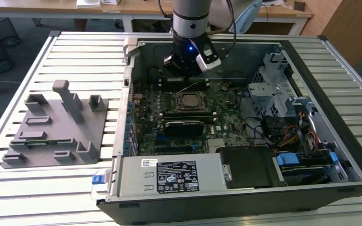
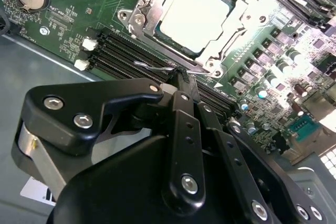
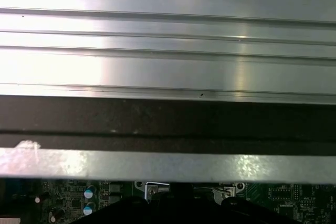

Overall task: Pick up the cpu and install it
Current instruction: 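Install the first cpu locking lever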

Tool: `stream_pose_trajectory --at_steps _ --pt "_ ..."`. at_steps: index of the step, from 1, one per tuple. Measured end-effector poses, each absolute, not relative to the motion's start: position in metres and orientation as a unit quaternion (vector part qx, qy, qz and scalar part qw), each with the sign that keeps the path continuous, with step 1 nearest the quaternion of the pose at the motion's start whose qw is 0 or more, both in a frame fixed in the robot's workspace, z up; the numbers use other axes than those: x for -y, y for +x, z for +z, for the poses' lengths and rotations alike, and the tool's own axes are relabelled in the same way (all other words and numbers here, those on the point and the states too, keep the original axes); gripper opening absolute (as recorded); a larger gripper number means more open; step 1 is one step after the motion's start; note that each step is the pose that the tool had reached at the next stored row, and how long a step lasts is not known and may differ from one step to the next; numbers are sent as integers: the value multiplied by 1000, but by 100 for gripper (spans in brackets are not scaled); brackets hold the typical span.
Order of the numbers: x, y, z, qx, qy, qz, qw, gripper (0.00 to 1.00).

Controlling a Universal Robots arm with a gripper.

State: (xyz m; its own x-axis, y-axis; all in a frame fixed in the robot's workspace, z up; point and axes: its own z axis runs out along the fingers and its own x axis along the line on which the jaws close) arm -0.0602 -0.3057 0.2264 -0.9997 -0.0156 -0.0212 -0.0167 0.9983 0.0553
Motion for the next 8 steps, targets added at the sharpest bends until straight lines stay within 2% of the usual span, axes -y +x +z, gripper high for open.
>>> stream_pose_trajectory --at_steps 8 --pt "306 -59 223 -1000 -12 26 10 11"
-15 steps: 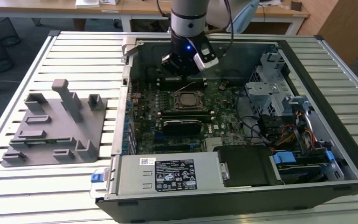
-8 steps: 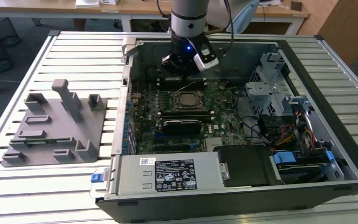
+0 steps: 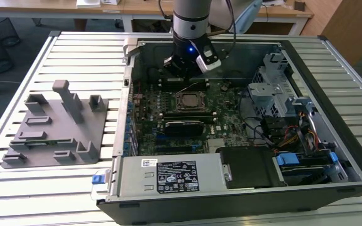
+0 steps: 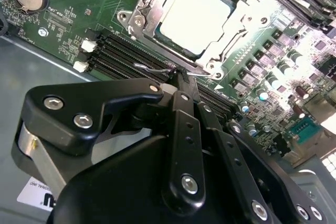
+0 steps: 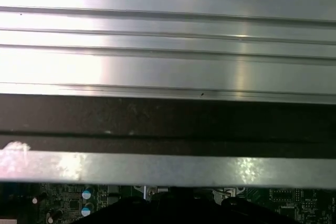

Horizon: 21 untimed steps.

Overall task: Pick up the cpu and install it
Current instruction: 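Install the first cpu locking lever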

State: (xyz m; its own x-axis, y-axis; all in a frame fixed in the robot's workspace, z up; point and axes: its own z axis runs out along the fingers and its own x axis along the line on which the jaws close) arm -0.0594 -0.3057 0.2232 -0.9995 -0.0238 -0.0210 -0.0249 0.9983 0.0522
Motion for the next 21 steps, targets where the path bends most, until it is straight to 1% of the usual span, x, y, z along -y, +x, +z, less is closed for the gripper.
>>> stream_pose_trajectory --at_steps 21 --pt "298 -45 213 -999 -22 26 10 11"
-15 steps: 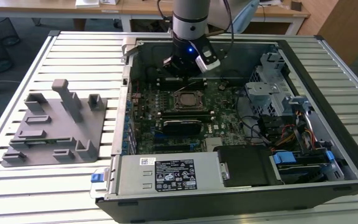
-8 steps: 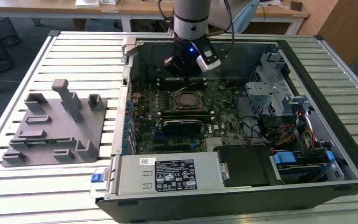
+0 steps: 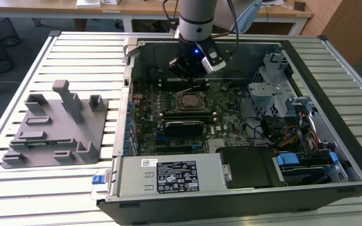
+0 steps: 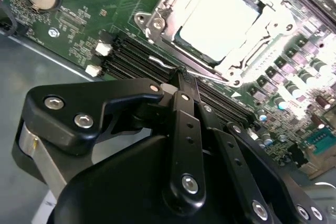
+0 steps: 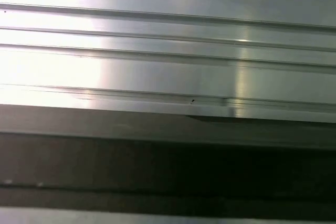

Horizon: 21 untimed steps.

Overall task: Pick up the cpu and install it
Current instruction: 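Install the first cpu locking lever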

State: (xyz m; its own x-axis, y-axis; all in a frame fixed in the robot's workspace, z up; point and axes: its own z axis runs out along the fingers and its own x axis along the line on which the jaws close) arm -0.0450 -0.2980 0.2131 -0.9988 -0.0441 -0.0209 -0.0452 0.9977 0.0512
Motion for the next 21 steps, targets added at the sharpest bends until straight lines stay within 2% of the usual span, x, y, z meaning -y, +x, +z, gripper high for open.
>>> stream_pose_trajectory --at_steps 21 --pt "299 -31 204 -999 -22 26 10 11"
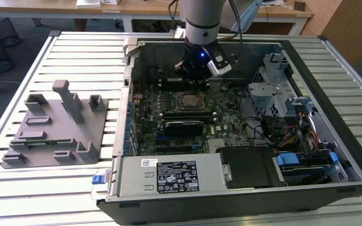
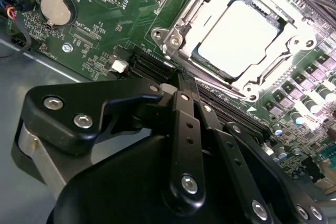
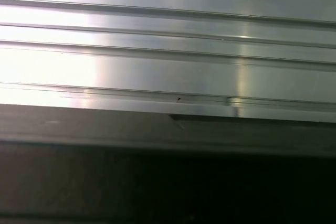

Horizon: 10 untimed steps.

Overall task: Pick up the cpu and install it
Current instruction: 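Install the first cpu locking lever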

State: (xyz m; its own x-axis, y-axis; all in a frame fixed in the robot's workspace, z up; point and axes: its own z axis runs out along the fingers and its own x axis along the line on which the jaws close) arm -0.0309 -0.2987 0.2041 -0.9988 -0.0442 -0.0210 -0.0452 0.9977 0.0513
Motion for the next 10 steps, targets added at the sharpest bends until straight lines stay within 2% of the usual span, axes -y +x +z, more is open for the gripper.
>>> stream_pose_trajectory --at_steps 10 --pt "302 -30 200 -999 -22 26 10 11"
